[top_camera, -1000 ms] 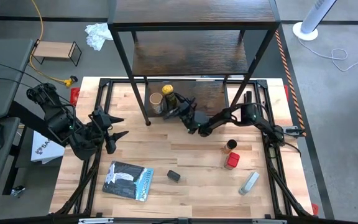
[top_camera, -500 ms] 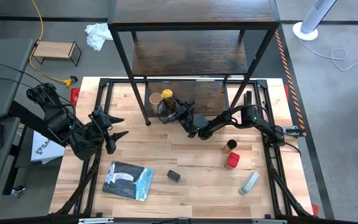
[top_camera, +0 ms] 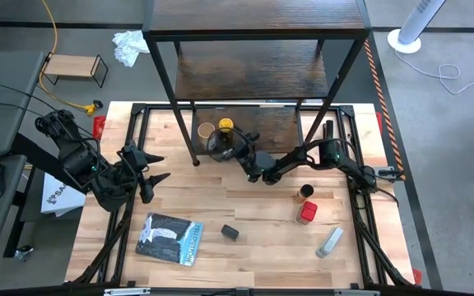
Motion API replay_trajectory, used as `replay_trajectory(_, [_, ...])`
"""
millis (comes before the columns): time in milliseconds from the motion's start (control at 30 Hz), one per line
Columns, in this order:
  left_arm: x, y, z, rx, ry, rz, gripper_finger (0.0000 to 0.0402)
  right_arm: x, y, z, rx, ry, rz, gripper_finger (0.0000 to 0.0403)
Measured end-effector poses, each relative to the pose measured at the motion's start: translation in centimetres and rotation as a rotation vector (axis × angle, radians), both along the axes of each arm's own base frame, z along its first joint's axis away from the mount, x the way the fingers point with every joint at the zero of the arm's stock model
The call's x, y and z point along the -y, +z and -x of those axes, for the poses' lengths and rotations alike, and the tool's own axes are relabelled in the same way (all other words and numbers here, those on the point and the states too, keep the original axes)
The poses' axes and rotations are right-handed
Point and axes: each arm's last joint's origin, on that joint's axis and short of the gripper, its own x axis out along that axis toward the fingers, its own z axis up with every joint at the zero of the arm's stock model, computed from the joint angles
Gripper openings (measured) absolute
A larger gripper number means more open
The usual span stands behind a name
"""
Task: Shelf spices
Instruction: Put the yellow seasoning bottle on the shelf
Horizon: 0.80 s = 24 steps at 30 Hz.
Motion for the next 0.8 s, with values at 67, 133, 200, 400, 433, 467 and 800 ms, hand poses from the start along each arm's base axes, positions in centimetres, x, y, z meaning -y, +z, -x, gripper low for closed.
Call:
replay_trajectory(67, [0.0,0.0,0.0,-0.003,0.0,-0.003,0.0259,0.0,0.0,0.1,0.002,-0.022,-0.01,0.0315])
replay_trajectory(133, [0.0,0.0,0.0,-0.004,0.0,-0.004,0.0259,0.1,0.0,0.1,0.003,-0.057,-0.023,0.0326])
replay_trajectory(200, [0.0,0.0,0.0,-0.005,0.0,-0.005,0.0259,0.1,0.1,0.2,-0.004,-0.088,-0.021,0.0331])
replay_trajectory(400, [-0.1,-0.1,0.1,-0.011,0.001,-0.011,0.0259,-0.8,2.9,0.6,0.014,-0.149,-0.031,0.0332])
replay_trajectory(433, [-0.1,-0.1,0.1,-0.011,0.001,-0.011,0.0259,-1.0,3.5,0.5,0.013,-0.151,-0.042,0.0332])
replay_trajectory(467, [-0.1,-0.1,0.1,-0.011,0.001,-0.01,0.0259,-1.1,3.9,0.5,0.012,-0.149,-0.056,0.0332])
replay_trajectory(800, [-0.1,-0.1,0.1,-0.013,0.0,-0.008,0.0259,-3.0,5.4,0.2,-0.091,0.02,-0.227,0.0332])
